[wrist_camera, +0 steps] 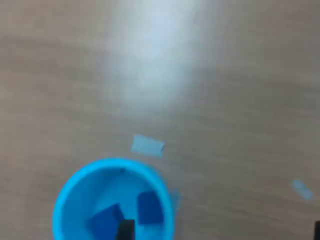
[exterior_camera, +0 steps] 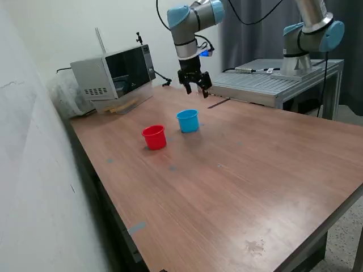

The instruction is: Place red objects in the red bin, and blue objects in the blue bin.

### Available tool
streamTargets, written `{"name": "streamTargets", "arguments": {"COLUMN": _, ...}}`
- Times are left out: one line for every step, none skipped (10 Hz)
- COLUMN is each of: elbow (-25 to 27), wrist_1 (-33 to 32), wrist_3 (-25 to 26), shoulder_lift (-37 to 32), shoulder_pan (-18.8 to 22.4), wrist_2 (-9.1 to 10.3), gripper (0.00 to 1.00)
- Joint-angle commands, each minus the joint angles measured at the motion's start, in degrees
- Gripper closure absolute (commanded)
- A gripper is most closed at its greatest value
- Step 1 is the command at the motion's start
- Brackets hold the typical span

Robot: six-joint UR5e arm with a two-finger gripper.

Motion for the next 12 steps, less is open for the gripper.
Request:
{"name": "streamTargets", "arguments": {"elbow": 5.89, "wrist_1": 3.39, "wrist_3": 3.75, "shoulder_lift": -8.67, "shoulder_pan": 1.70, "wrist_2": -0.08, "gripper": 0.00}}
{"name": "streamTargets", "arguments": {"elbow": 8.18, "wrist_1": 6.01, "wrist_3": 4.80, "shoulder_lift": -12.36, "shoulder_pan": 1.79, "wrist_2": -0.17, "gripper": 0.00}}
{"name": "streamTargets", "arguments": {"elbow": 10.03, "wrist_1": 10.39, "wrist_3": 4.90, "shoulder_lift": -16.22, "shoulder_pan": 1.79, "wrist_2": -0.17, "gripper": 0.00}}
{"name": "streamTargets", "arguments": {"elbow": 11.62, "wrist_1": 13.48, "wrist_3": 4.99, "shoulder_lift": -19.31, "shoulder_pan": 1.97, "wrist_2": -0.17, "gripper": 0.00}}
{"name": "streamTargets", "arguments": {"elbow": 13.20, "wrist_1": 14.20, "wrist_3": 4.99, "shoulder_lift": -22.56, "shoulder_pan": 2.14, "wrist_2": -0.17, "gripper": 0.00}}
{"name": "streamTargets", "arguments": {"elbow": 14.96, "wrist_1": 15.95, "wrist_3": 4.99, "shoulder_lift": -25.02, "shoulder_pan": 2.14, "wrist_2": -0.17, "gripper": 0.00}}
{"name": "streamTargets", "arguments": {"elbow": 17.06, "wrist_1": 19.19, "wrist_3": 4.99, "shoulder_lift": -28.18, "shoulder_pan": 2.23, "wrist_2": -0.26, "gripper": 0.00}}
{"name": "streamTargets", "arguments": {"elbow": 18.82, "wrist_1": 20.79, "wrist_3": 4.99, "shoulder_lift": -30.91, "shoulder_pan": 2.23, "wrist_2": -0.18, "gripper": 0.00}}
{"name": "streamTargets", "arguments": {"elbow": 20.32, "wrist_1": 22.02, "wrist_3": 4.90, "shoulder_lift": -34.07, "shoulder_pan": 2.23, "wrist_2": -0.17, "gripper": 0.00}}
{"name": "streamTargets", "arguments": {"elbow": 21.81, "wrist_1": 22.47, "wrist_3": 4.82, "shoulder_lift": -36.45, "shoulder_pan": 2.23, "wrist_2": -0.17, "gripper": 0.00}}
{"name": "streamTargets", "arguments": {"elbow": 22.61, "wrist_1": 23.52, "wrist_3": 4.90, "shoulder_lift": -36.91, "shoulder_pan": 2.23, "wrist_2": -0.09, "gripper": 0.00}}
{"name": "streamTargets", "arguments": {"elbow": 22.62, "wrist_1": 27.70, "wrist_3": 4.99, "shoulder_lift": -36.91, "shoulder_pan": 2.06, "wrist_2": 0.09, "gripper": 0.00}}
